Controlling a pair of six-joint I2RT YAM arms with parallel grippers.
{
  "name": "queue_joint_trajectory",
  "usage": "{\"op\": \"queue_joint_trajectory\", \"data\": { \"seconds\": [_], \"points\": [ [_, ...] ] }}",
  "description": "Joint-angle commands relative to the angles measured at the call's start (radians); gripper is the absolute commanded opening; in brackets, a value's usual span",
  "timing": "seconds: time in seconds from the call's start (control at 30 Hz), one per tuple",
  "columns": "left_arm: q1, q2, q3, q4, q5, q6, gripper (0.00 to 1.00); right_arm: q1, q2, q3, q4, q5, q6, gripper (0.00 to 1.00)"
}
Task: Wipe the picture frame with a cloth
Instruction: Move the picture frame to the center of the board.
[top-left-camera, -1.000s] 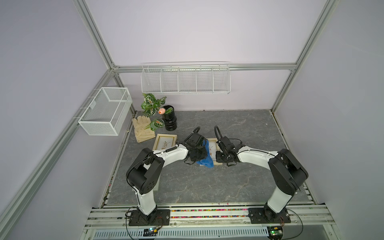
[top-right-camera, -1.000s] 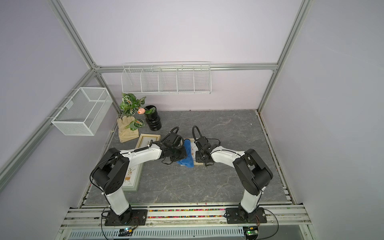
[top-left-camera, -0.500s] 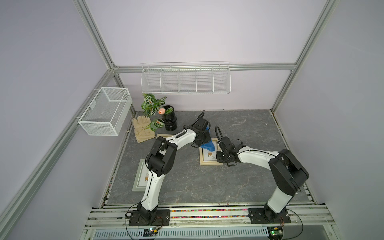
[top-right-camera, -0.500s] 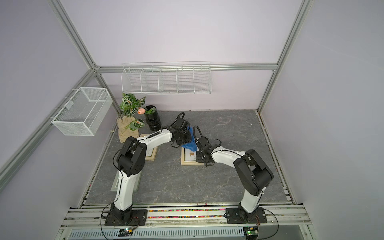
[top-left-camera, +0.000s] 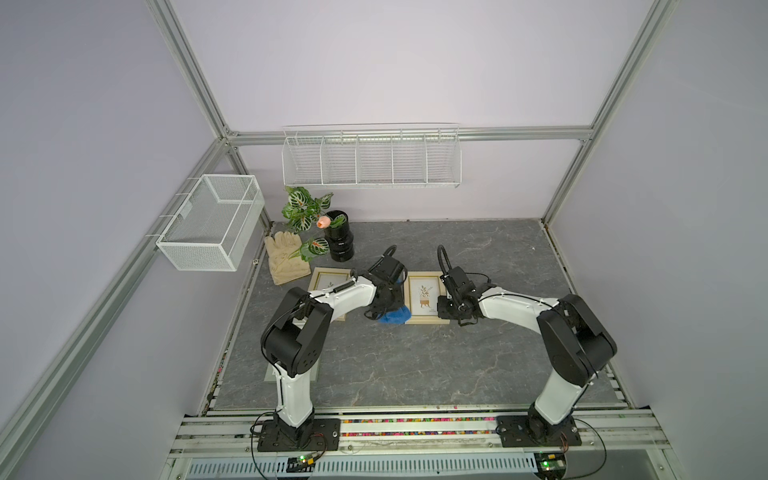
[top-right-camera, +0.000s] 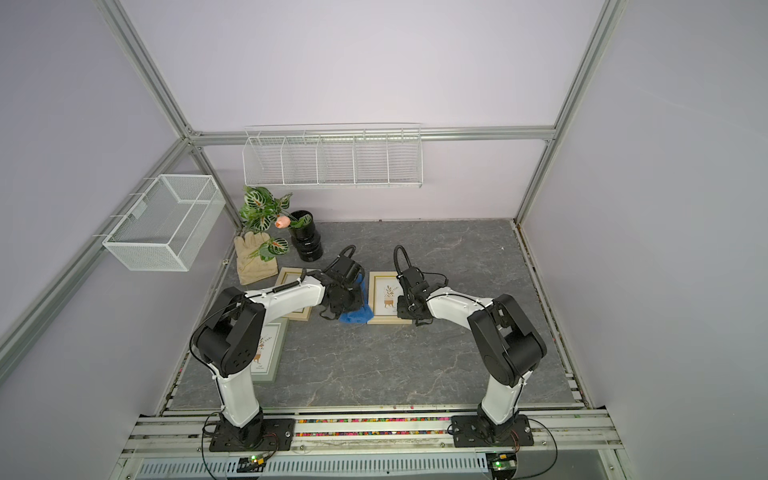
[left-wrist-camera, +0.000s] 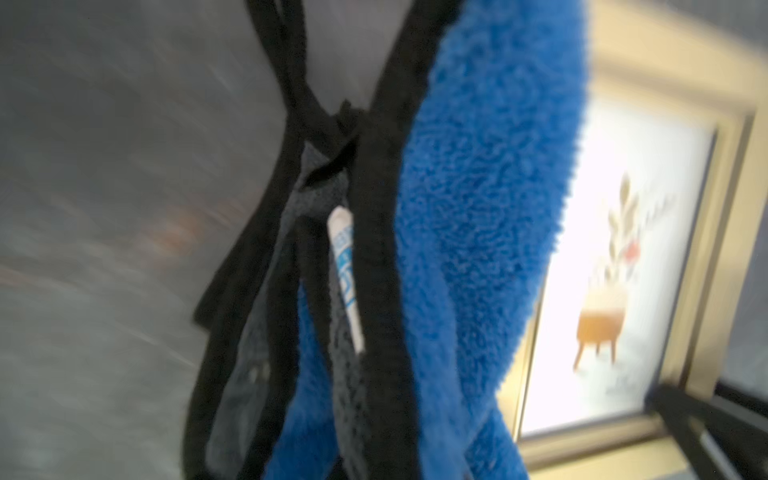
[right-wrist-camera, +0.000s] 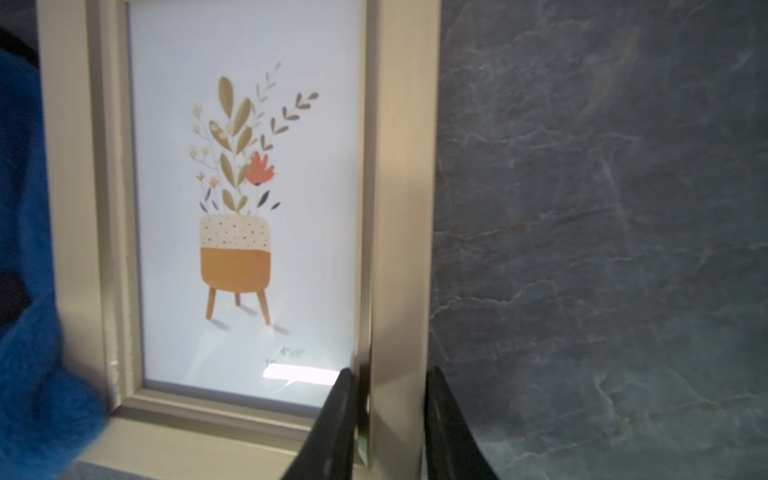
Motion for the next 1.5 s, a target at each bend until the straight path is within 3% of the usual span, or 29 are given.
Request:
{"op": "queue_joint_trajectory", "data": {
  "seconds": [0.0, 0.1, 0.37, 0.63, 0.83, 1.1, 1.27, 1.47],
  "points": [
    [-0.071, -0.073, -0.071, 0.083, 0.067, -0.07, 0.0, -0.013, 0.04, -0.005, -0.074, 0.026, -0.007, 0.22],
    [-0.076, -0.151, -0.162, 0.135, 0.074, -0.095, 0.0, -0.043, 0.053, 0.008, -0.073, 0.021, -0.02, 0.22],
    [-0.076, -0.376, -0.301, 0.211, 0.036, -0.024, 0.0, -0.123, 0.147, 0.147, -0.088, 0.027, -0.087, 0.23],
    [-0.052, -0.545, -0.4, 0.335, 0.02, 0.012, 0.0, -0.224, 0.292, 0.389, -0.215, -0.021, -0.123, 0.41],
    [-0.009, -0.672, -0.499, 0.437, 0.022, 0.015, 0.0, -0.23, 0.271, 0.426, -0.262, -0.004, -0.143, 0.64],
    [0.033, -0.717, -0.557, 0.586, 0.069, 0.018, 0.0, -0.213, 0.026, 0.251, -0.225, -0.042, -0.137, 0.9],
    [0.036, -0.692, -0.572, 0.716, 0.112, -0.003, 0.0, -0.19, -0.179, 0.097, -0.17, -0.164, -0.096, 0.93],
    [0.035, -0.64, -0.602, 0.95, 0.179, -0.063, 0.0, -0.144, -0.448, -0.126, 0.086, -0.407, 0.063, 0.93]
  ]
}}
